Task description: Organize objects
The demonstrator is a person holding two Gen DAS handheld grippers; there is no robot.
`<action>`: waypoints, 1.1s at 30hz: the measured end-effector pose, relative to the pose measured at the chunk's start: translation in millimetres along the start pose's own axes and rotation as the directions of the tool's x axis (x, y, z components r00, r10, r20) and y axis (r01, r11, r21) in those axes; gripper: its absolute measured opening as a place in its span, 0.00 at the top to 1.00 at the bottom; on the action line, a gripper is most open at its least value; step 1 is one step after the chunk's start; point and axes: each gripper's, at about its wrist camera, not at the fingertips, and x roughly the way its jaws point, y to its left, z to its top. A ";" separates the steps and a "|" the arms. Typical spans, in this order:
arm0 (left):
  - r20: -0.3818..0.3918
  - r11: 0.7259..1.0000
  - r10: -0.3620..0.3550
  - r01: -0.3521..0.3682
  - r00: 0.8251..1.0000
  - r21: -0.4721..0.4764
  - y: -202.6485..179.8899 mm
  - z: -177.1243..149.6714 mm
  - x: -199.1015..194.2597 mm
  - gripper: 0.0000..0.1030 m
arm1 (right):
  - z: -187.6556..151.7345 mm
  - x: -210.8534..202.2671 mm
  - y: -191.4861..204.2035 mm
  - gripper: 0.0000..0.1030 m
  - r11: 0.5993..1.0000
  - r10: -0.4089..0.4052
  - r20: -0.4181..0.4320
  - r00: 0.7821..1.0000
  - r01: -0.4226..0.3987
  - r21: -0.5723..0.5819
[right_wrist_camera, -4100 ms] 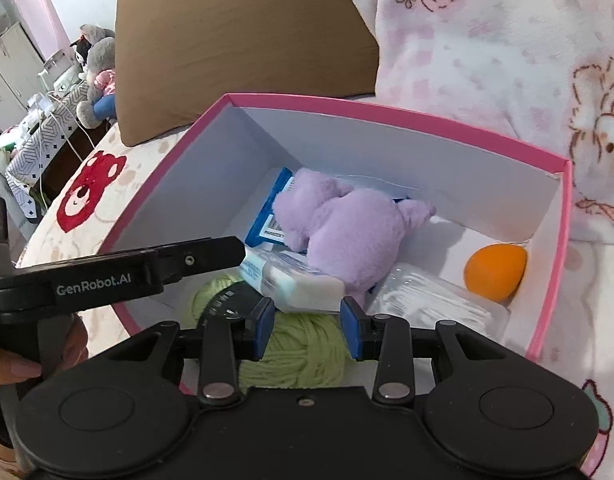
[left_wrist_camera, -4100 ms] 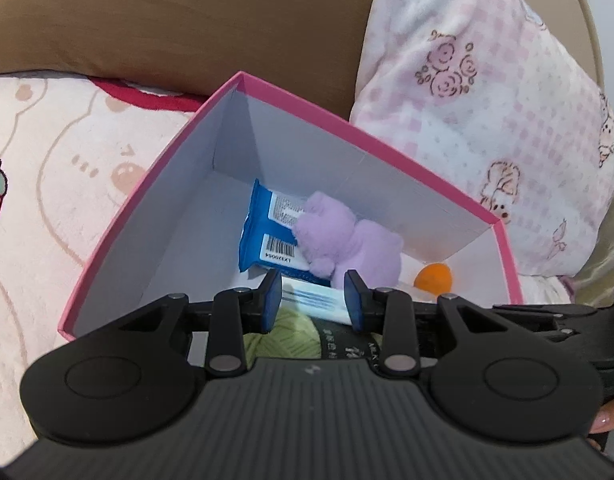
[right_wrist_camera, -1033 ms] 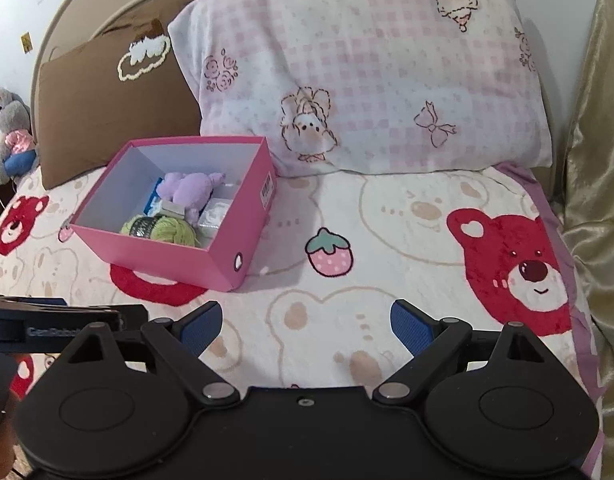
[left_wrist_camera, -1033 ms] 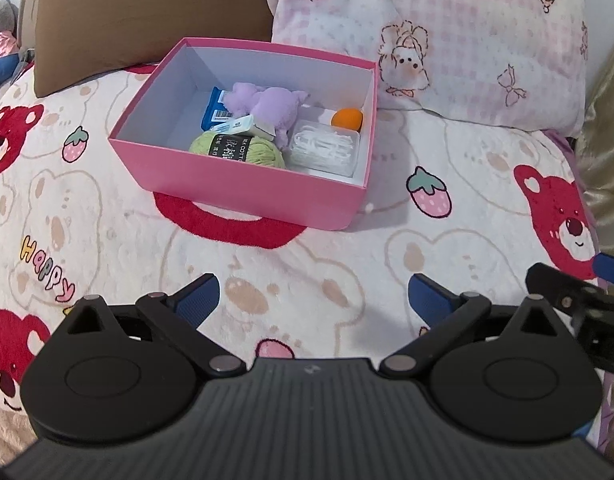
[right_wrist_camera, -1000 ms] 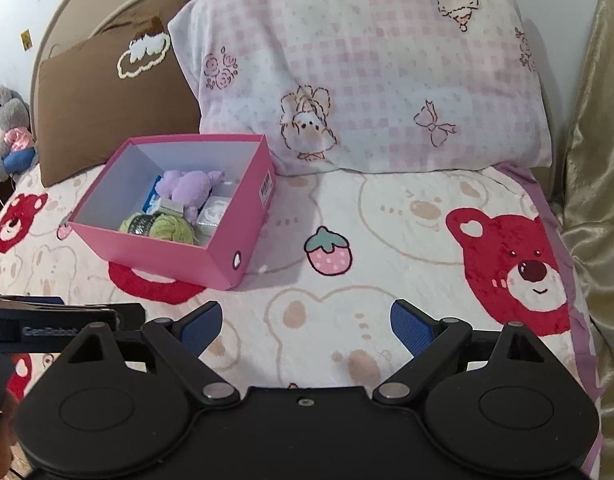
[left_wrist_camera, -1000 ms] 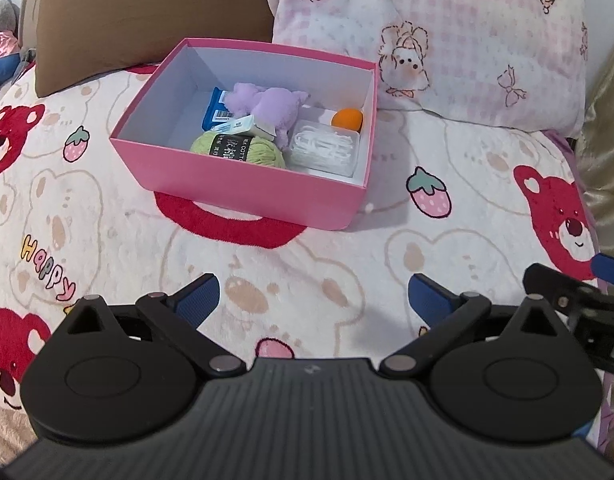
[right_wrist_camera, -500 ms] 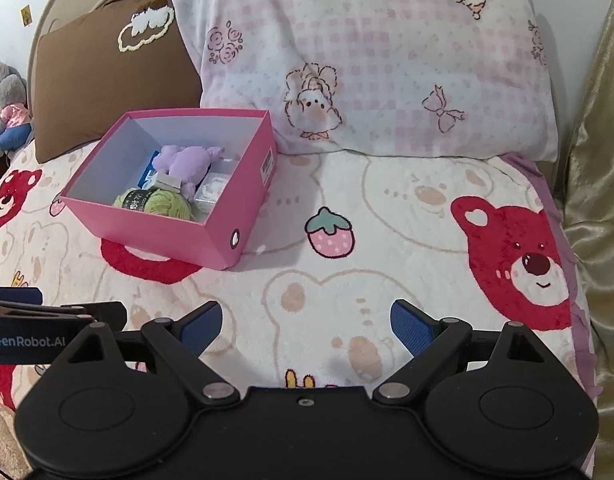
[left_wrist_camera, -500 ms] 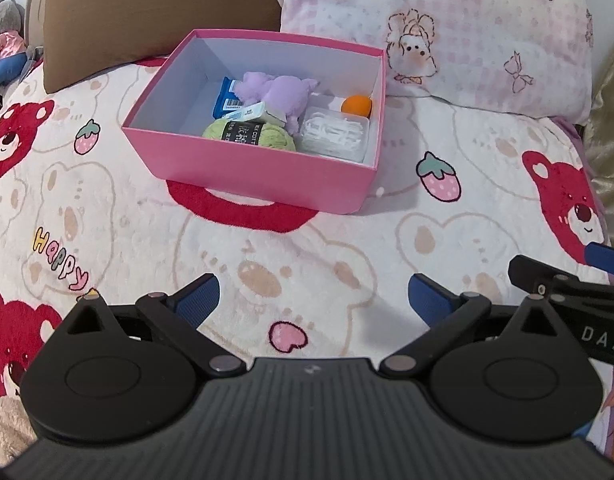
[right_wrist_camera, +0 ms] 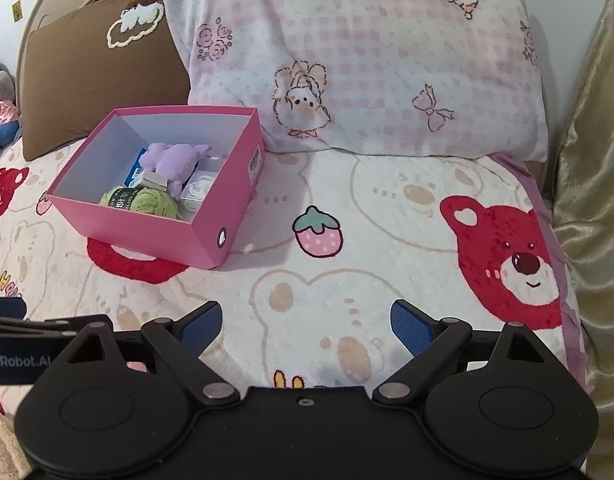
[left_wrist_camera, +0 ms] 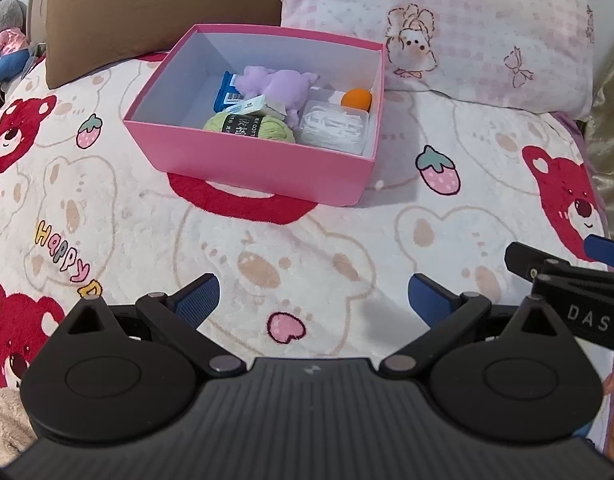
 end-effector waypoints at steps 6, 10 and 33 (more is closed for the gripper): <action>0.008 1.000 -0.002 0.002 1.000 0.009 -2.9 -1.0 0.4 0.01 | -1.7 0.3 -2.7 0.09 1.000 0.000 -0.002 1.000 0.000 0.007; 0.011 1.000 -0.002 0.002 1.000 0.014 -4.6 -1.6 0.4 0.01 | -1.9 -0.6 -4.1 0.09 1.000 0.000 -0.001 1.000 0.000 0.006; 0.017 1.000 -0.010 0.009 1.000 0.015 -8.1 -0.2 0.6 0.01 | -3.9 0.3 -7.5 0.09 1.000 0.002 -0.010 1.000 -0.002 0.005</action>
